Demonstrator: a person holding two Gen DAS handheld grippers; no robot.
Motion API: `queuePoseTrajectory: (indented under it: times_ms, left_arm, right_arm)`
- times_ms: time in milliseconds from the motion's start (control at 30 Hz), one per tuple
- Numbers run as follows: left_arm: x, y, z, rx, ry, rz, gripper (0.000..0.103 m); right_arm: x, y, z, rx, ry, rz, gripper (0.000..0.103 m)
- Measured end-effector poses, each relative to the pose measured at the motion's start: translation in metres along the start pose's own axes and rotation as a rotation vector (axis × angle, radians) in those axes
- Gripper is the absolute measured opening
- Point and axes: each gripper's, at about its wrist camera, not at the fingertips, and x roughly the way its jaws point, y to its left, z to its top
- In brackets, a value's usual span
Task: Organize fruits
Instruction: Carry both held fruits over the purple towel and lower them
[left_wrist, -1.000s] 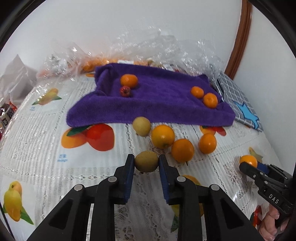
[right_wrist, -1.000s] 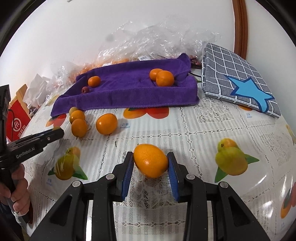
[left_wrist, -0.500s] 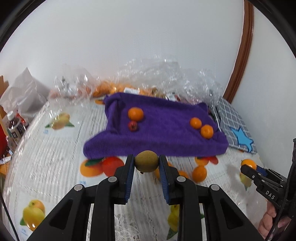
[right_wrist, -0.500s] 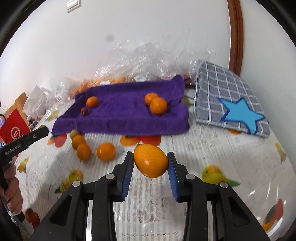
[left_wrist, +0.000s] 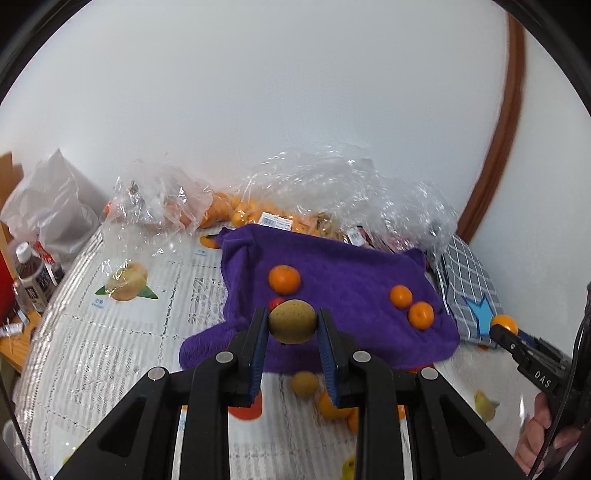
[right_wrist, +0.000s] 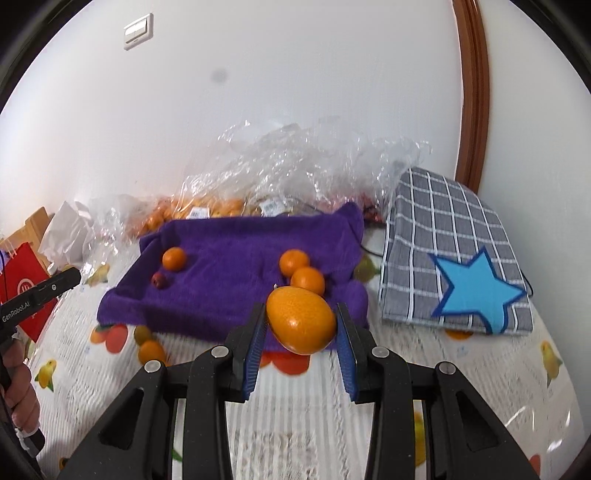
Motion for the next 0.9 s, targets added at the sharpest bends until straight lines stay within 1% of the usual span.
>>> queuePoseTrajectory:
  times_ms: [67, 167, 367, 500, 600, 633, 700, 800, 900]
  left_arm:
    - [0.009, 0.004, 0.007, -0.032, 0.008, -0.018, 0.025]
    - [0.023, 0.007, 0.015, -0.059, 0.011, -0.026, 0.025]
    - [0.064, 0.006, 0.019, -0.062, 0.05, -0.01, 0.025]
    - [0.087, 0.011, 0.013, -0.065, 0.071, -0.008, 0.025]
    - [0.097, 0.013, 0.004, -0.07, 0.08, -0.041, 0.025]
    - [0.099, 0.014, 0.002, -0.068, 0.084, -0.041, 0.025]
    - [0.104, 0.012, -0.001, -0.053, 0.102, -0.029, 0.025]
    - [0.108, 0.011, -0.003, -0.044, 0.113, -0.019, 0.025]
    - [0.113, 0.011, -0.004, -0.057, 0.143, -0.036, 0.025]
  right_arm:
    - [0.006, -0.001, 0.008, -0.005, -0.005, 0.002, 0.036]
    - [0.02, -0.003, 0.019, -0.01, -0.004, 0.007, 0.036]
    - [0.061, -0.001, 0.029, -0.028, 0.028, 0.028, 0.036]
    - [0.09, -0.002, 0.025, -0.028, 0.077, 0.043, 0.036]
    - [0.105, -0.001, 0.017, -0.032, 0.104, 0.078, 0.036]
    - [0.11, 0.001, 0.013, -0.042, 0.11, 0.084, 0.036]
    - [0.115, 0.005, 0.008, -0.063, 0.124, 0.076, 0.036]
    - [0.121, 0.012, 0.005, -0.085, 0.124, 0.103, 0.036]
    - [0.125, 0.016, 0.002, -0.089, 0.129, 0.121, 0.036]
